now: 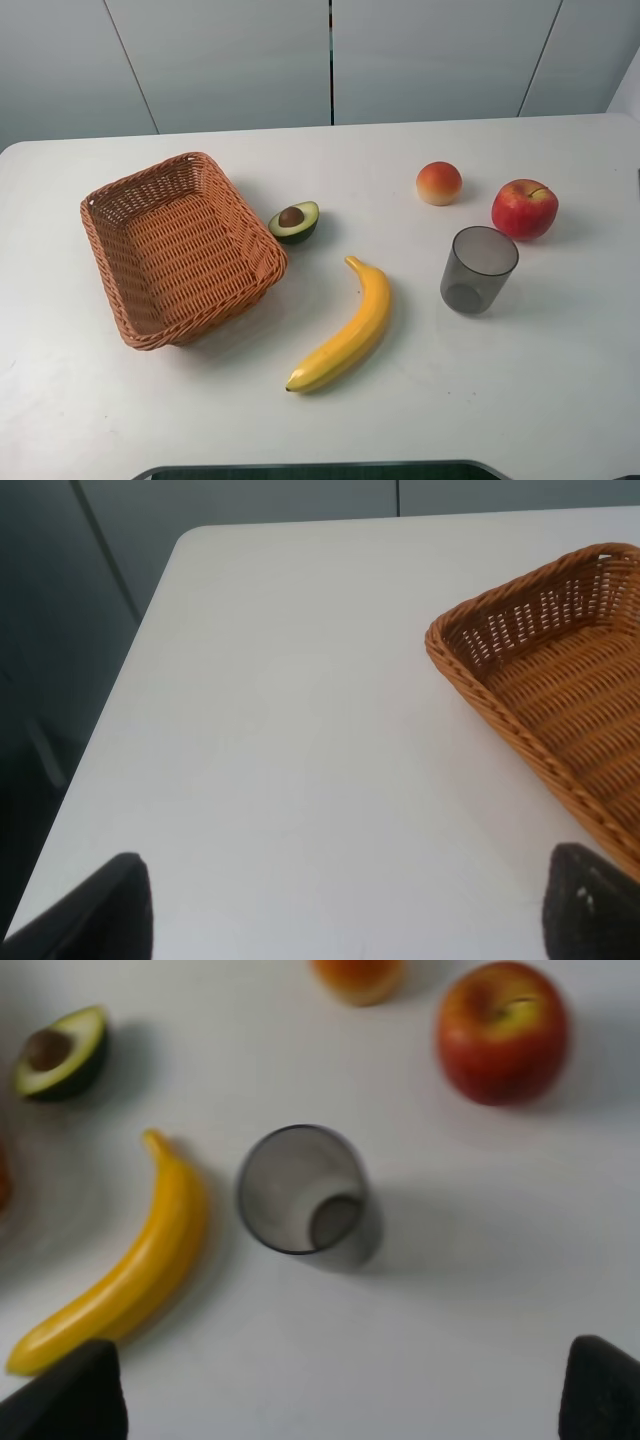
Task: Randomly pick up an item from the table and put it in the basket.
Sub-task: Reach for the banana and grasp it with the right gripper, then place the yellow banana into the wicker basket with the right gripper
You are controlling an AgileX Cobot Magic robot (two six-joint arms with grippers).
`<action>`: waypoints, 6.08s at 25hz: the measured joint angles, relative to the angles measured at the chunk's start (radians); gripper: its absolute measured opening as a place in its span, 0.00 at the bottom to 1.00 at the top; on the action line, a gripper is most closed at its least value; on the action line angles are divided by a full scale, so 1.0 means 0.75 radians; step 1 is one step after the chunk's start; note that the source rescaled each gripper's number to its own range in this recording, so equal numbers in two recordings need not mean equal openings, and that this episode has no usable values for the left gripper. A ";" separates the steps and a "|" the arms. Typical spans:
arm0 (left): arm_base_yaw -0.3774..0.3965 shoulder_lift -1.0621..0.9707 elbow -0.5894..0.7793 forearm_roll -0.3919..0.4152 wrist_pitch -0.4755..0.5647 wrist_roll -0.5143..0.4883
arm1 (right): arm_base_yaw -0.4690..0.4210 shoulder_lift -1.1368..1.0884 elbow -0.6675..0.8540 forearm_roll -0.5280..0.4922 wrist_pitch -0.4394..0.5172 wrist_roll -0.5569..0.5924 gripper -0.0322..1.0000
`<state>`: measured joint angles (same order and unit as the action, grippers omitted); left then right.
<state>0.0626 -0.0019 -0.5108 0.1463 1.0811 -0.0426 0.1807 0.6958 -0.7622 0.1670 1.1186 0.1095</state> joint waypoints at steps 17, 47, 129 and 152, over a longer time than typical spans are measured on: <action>0.000 0.000 0.000 0.000 0.000 0.000 | 0.763 0.953 -0.041 0.010 -0.439 0.596 0.89; 0.000 0.000 0.000 0.000 0.000 -0.006 | 0.984 1.553 -0.171 -0.594 -0.736 1.605 0.89; 0.000 0.000 0.000 0.000 0.000 -0.008 | 1.020 1.809 -1.022 -0.735 -0.891 0.599 0.03; 0.000 0.000 0.000 0.000 0.000 -0.008 | 1.020 1.882 -1.022 -0.769 -0.855 0.596 0.77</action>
<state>0.0626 -0.0019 -0.5108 0.1463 1.0811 -0.0486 0.9459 2.1072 -1.5285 -0.4100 0.4771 0.5568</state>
